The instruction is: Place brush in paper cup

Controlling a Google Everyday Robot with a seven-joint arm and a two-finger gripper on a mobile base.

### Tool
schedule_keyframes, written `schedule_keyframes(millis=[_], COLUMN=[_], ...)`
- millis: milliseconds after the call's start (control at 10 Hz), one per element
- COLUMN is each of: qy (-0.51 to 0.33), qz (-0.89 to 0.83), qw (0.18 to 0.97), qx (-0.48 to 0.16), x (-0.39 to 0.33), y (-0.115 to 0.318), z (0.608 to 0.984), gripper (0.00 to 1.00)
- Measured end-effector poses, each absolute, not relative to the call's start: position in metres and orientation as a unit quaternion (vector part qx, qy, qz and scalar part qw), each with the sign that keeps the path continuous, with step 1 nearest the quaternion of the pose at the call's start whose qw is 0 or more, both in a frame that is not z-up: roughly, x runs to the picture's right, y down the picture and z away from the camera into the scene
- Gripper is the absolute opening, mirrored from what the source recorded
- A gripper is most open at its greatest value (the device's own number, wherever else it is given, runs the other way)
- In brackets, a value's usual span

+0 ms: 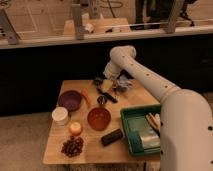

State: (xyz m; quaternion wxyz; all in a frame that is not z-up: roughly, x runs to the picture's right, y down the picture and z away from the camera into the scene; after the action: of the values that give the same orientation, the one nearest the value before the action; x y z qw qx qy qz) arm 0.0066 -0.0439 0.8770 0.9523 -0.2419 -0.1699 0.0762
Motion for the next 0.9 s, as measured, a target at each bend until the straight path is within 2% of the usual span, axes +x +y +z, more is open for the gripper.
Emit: schedule_keyframes(millis=[500, 900], qy=[-0.118, -0.119], qz=[0.174, 0.185], qw=[0.96, 0.96], qx=[-0.182, -0.172], x=[0.006, -0.003], y=[-0.037, -0.045], z=[0.892, 0.911], gripper=[0.8, 0.8])
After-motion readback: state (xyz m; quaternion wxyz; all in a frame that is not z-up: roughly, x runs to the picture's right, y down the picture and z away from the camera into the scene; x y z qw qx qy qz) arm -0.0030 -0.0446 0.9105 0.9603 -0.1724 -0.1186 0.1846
